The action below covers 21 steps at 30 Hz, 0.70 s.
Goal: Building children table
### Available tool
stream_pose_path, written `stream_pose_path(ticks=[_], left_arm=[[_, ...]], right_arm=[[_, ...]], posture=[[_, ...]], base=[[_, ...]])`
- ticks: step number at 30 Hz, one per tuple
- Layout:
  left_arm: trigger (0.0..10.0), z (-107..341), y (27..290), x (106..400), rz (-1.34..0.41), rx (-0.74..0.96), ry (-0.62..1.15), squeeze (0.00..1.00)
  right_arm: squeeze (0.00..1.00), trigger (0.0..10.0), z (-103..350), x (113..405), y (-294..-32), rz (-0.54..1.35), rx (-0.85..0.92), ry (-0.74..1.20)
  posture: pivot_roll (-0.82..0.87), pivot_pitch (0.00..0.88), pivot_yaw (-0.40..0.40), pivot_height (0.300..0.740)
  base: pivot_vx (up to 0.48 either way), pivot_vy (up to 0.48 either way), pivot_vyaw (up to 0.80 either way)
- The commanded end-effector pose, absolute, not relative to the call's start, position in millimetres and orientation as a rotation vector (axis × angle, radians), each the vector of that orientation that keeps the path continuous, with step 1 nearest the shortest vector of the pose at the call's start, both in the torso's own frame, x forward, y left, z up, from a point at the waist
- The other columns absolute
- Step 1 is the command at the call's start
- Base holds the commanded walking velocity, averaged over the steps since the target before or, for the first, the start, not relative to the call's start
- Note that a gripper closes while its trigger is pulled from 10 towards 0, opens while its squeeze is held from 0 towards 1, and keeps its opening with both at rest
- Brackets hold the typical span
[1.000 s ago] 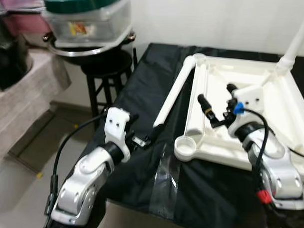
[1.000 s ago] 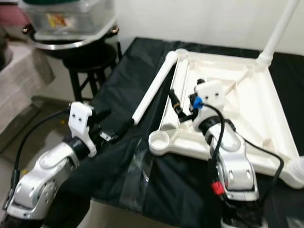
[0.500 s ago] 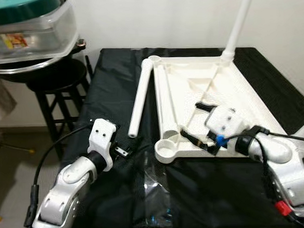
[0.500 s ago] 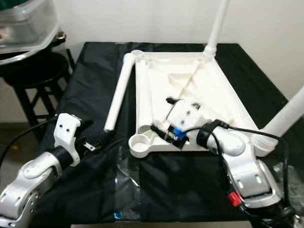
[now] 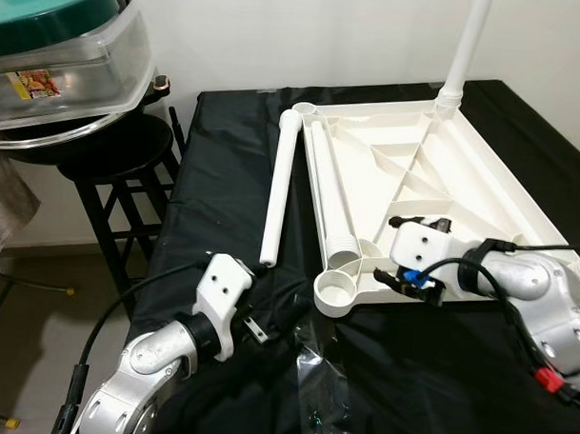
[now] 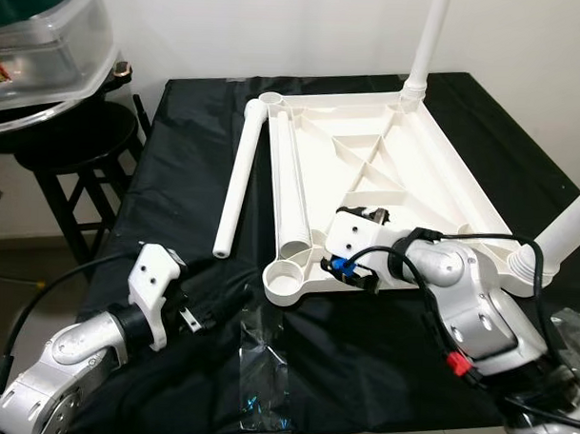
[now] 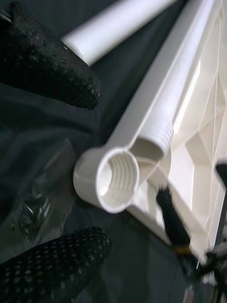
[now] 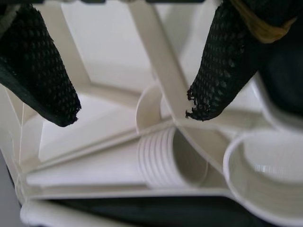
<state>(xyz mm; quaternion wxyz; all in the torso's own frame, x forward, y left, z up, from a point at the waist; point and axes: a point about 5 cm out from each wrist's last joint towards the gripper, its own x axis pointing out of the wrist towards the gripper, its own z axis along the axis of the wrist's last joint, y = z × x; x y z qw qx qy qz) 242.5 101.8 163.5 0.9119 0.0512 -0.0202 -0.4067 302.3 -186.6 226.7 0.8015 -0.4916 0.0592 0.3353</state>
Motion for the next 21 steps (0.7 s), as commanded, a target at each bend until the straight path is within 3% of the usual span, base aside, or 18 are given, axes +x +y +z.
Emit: stream_pose_path(ticks=[1,5,21], left_arm=[[10.0,158.1,101.6,238.0,-0.863,0.12,-0.009,0.0],[10.0,157.9,97.5,234.0,-0.898,0.144,-0.009,0.0],[10.0,163.0,93.4,229.8,-0.897,0.132,-0.028,0.0]], right_arm=[[0.0,10.0,222.1,301.2,-176.7,0.772,-1.069,0.116],[0.0,10.0,227.2,311.6,-157.1,0.81,-1.098,0.034],[0.0,10.0,229.8,332.4,-148.2,0.809,-1.169,0.048]], posture=[[-0.02,0.194,0.031,0.74],[-0.02,0.199,0.032,0.74],[0.0,0.226,0.02,0.74]], base=[[0.0,0.0,0.0],[0.0,0.0,0.0],[0.0,0.0,0.0]])
